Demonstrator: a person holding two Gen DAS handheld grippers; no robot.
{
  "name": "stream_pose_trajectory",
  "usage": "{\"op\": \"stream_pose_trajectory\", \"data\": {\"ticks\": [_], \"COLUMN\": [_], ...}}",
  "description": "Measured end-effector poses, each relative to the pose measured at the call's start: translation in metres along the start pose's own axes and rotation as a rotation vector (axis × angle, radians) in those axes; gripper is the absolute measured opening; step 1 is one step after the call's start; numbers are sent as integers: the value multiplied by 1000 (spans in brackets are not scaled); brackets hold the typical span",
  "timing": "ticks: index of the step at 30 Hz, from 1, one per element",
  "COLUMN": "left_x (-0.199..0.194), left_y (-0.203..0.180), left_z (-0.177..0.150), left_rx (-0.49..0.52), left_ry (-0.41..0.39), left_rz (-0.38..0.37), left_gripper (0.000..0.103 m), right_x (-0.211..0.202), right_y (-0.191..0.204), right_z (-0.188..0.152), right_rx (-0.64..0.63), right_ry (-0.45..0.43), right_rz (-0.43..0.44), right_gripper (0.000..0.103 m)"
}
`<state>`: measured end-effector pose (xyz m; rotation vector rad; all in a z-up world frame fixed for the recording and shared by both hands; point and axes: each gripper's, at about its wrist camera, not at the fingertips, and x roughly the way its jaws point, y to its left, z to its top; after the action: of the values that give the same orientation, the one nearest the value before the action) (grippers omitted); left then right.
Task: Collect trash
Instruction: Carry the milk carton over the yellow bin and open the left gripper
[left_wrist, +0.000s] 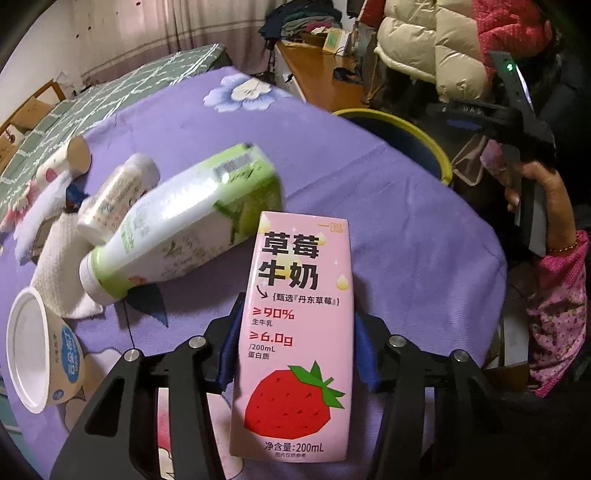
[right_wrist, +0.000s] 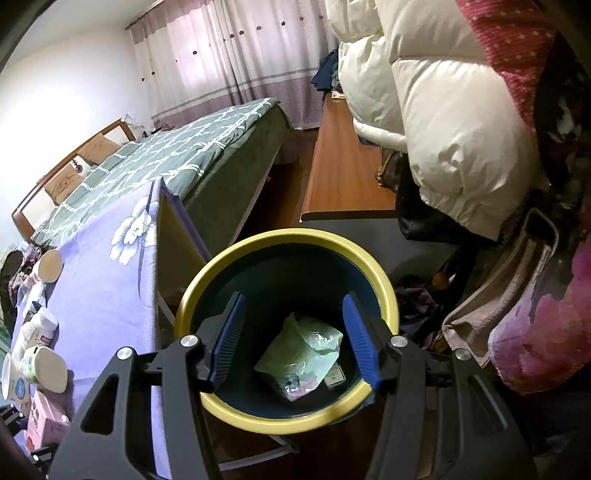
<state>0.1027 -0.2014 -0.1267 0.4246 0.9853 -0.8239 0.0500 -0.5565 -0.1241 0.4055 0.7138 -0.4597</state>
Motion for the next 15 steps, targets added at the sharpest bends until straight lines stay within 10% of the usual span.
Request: {"op": "stream_pose_trajectory", "data": {"ticks": [15], "left_x": [2], "left_y": [-67], "left_z": [105], "left_rx": [124], "left_ry": [-102], "left_rz": [-59], "left_gripper": [51], "right_x": [-33], "right_y": [-36], "right_z": [-19], "right_rx": [-16], "right_ry": [-30], "right_rz": [-31], "right_gripper": [53]}}
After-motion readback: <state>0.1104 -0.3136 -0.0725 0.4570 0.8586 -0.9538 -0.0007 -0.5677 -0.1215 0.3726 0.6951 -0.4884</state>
